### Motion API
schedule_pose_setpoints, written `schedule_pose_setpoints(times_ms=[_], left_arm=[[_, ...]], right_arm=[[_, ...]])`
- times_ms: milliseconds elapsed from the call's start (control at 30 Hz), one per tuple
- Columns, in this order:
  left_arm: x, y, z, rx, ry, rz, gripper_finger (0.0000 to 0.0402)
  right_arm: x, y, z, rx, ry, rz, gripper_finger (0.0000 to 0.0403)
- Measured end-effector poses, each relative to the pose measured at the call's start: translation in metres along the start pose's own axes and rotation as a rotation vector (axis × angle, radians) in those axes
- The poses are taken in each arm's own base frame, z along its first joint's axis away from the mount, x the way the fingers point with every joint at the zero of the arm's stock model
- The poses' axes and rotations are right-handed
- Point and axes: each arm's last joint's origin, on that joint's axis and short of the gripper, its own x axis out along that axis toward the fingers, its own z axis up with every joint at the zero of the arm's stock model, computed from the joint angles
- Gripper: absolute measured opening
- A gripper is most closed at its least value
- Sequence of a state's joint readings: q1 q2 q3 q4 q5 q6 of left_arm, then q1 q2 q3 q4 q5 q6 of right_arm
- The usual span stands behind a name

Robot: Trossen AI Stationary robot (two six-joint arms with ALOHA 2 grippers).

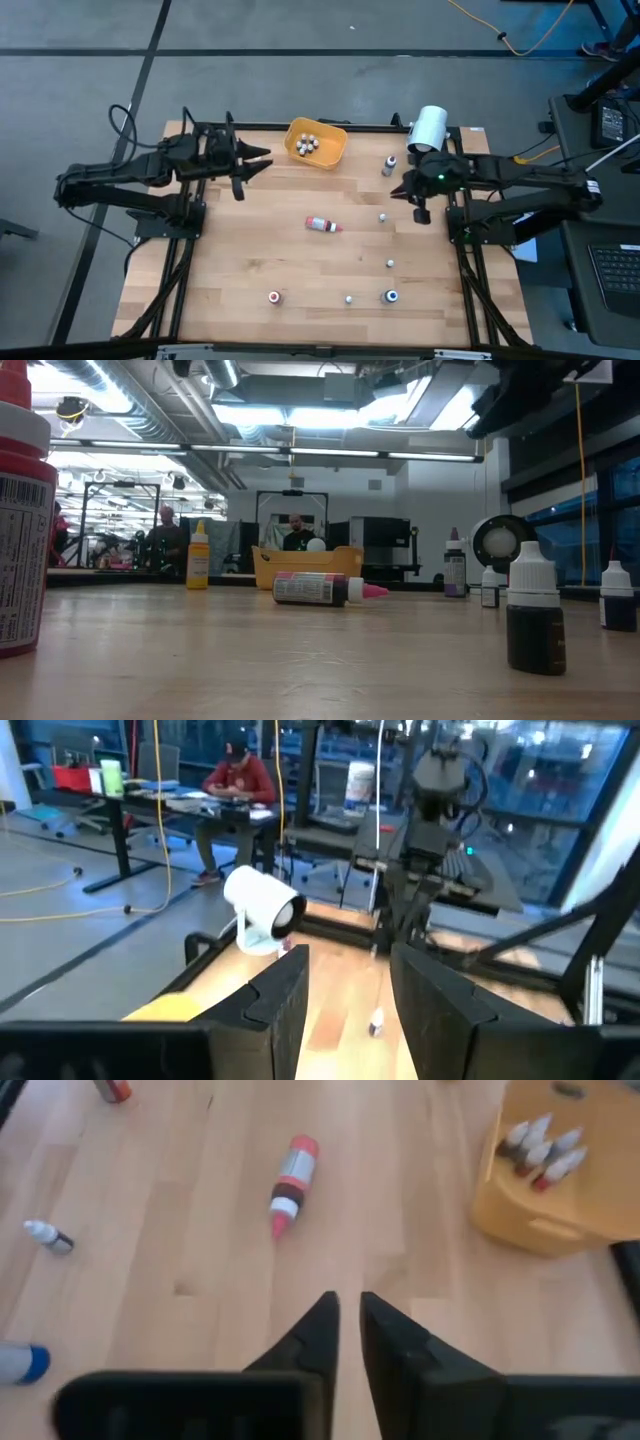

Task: Pick & Place food coloring
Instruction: Put the small violet food coloring bottle into the bin

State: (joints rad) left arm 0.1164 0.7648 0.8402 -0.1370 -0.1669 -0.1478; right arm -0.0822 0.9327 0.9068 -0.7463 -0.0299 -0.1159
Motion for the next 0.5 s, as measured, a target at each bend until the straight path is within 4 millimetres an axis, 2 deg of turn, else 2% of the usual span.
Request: schedule_pose_setpoints(times_ms=[100, 333, 500], left_arm=[[0.001, 0.001, -0.006, 0.015, 0.021, 0.000, 0.0139], [0.005, 0.000, -0.010, -0.004, 0.037, -0.003, 0.0139], [0.005, 0.000, -0.010, 0.034, 0.038, 0.000, 0.0139]], right_arm=[[0.016, -0.001, 0.002, 0.067, 0.065, 0.007, 0.0092], [0.053, -0.002, 0.001, 0.167, 0.209, 0.006, 0.0216], [0.081, 0.000, -0.005, 0.194, 0.334, 0.011, 0.0263]])
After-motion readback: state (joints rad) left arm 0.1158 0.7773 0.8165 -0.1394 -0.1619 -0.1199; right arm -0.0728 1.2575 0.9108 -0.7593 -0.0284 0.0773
